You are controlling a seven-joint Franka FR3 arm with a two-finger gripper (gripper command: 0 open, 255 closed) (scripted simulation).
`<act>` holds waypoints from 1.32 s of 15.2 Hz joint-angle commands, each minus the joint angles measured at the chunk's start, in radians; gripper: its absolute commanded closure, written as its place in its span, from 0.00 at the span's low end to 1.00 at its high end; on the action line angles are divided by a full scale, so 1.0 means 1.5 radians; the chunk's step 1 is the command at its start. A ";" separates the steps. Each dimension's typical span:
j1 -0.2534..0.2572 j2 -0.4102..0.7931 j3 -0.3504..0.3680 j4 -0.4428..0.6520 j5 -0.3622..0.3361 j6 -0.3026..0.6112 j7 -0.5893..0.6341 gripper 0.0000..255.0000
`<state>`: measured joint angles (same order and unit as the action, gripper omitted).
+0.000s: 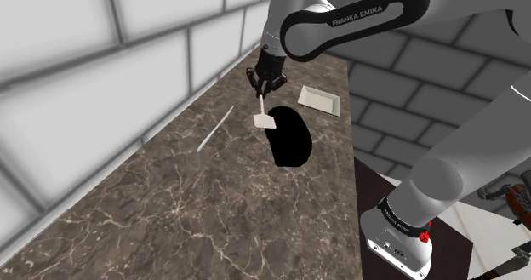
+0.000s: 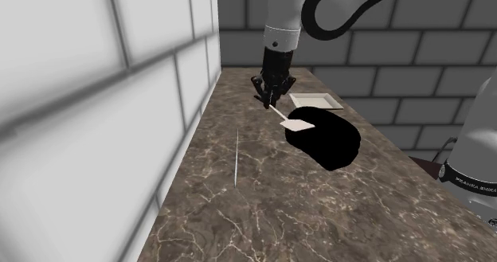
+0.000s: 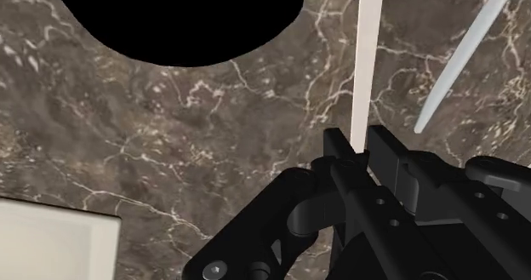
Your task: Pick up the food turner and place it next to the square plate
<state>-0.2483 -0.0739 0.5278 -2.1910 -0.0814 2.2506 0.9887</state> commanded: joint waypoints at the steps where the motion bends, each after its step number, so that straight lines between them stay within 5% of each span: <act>1: -0.015 0.013 -0.016 0.011 -0.005 0.002 -0.028 1.00; 10: -0.083 0.104 -0.086 0.110 -0.029 -0.004 -0.158 1.00; 20: -0.079 0.147 -0.091 0.067 -0.061 0.077 -0.132 1.00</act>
<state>-0.3698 0.1364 0.3918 -2.0855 -0.1645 2.3514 0.7830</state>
